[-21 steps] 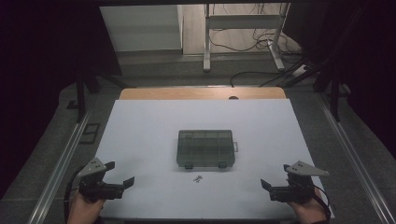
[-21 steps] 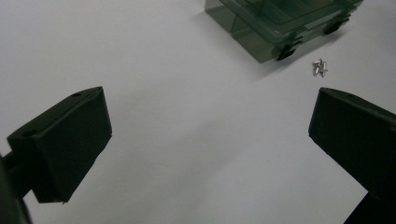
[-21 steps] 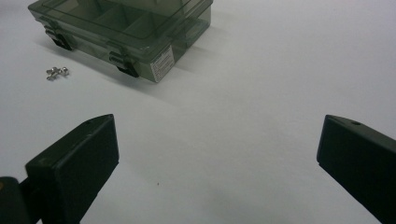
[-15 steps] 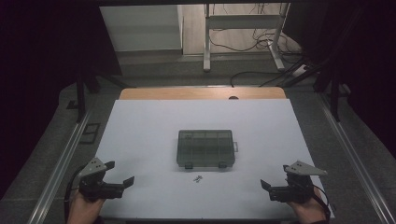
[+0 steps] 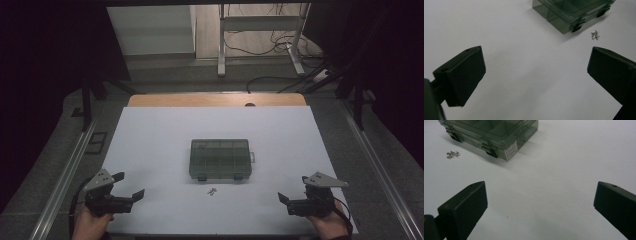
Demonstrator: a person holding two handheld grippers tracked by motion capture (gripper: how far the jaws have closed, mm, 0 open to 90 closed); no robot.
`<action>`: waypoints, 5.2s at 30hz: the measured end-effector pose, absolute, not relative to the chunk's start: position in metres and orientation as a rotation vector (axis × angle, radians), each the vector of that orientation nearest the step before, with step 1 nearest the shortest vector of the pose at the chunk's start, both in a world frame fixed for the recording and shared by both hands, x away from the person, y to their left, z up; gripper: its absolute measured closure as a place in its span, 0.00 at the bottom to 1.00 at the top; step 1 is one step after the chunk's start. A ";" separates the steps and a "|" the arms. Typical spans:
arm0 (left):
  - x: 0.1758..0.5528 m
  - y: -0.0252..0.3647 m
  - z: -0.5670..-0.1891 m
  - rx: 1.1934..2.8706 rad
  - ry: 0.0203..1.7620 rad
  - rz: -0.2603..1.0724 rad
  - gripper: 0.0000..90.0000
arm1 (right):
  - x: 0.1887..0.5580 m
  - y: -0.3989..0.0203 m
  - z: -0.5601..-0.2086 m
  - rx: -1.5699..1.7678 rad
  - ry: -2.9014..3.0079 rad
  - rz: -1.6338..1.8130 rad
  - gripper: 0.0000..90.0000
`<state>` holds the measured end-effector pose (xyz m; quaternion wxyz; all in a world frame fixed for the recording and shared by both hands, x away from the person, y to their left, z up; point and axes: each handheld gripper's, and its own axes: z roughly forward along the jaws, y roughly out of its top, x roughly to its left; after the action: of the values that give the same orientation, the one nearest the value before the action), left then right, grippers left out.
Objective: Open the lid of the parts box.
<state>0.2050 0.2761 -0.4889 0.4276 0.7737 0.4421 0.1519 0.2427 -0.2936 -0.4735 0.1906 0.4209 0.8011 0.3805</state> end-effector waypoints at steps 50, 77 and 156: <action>0.222 0.242 -0.484 1.960 1.019 0.396 0.03 | 0.261 -0.274 -0.470 1.158 2.287 1.111 0.00; 0.245 0.224 -0.487 1.971 1.041 0.310 0.05 | 0.277 -0.257 -0.470 1.141 2.301 1.176 0.00; 0.296 0.175 -0.507 2.093 0.934 0.393 0.02 | 0.319 -0.214 -0.505 1.084 2.670 0.916 0.99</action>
<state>0.2955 0.1748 -0.5073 0.3968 0.8261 0.3688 0.1550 0.3188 -0.2140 -0.5055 0.0591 0.3579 0.8814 0.3025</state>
